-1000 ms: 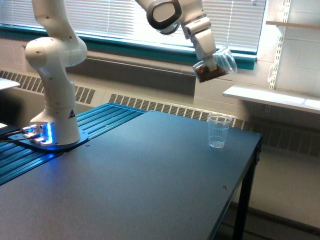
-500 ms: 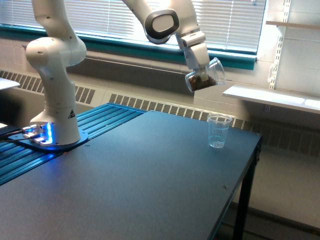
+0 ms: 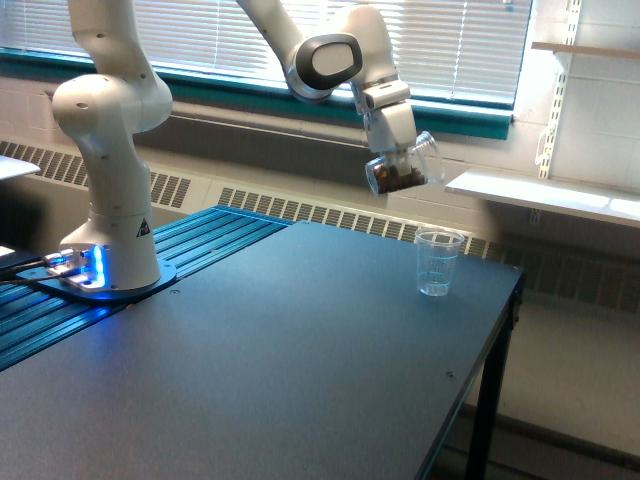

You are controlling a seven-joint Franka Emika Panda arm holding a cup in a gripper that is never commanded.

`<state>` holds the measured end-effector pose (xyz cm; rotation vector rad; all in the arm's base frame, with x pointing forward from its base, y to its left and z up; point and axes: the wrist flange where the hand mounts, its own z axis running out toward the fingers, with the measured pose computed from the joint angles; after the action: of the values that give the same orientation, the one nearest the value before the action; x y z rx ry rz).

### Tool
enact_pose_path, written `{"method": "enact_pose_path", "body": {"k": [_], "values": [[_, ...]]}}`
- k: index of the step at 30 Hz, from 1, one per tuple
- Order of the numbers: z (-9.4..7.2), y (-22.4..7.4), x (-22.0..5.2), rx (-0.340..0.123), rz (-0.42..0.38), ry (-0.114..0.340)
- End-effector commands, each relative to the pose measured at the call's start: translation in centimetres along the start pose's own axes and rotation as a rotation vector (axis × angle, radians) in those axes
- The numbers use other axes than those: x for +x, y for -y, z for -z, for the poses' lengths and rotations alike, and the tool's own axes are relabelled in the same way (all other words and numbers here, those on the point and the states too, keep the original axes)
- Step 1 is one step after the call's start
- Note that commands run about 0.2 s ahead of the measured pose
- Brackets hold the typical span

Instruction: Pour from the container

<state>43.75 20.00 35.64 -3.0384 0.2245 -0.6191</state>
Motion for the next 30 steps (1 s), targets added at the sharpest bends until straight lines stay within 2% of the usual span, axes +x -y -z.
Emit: {"method": "enact_pose_path", "body": {"k": [1, 9, 11, 19, 30], "values": [[-0.7, 0.7, -0.3, -0.014, -0.021, 0.012], [-1.9, 1.5, -0.6, -0.038, 0.007, 0.037], [-1.6, 1.3, 1.0, -0.043, 0.019, 0.041], [-1.5, 2.6, 2.8, -0.072, 0.052, 0.049], [-2.6, 4.0, 2.2, -0.09, 0.083, 0.063]]}}
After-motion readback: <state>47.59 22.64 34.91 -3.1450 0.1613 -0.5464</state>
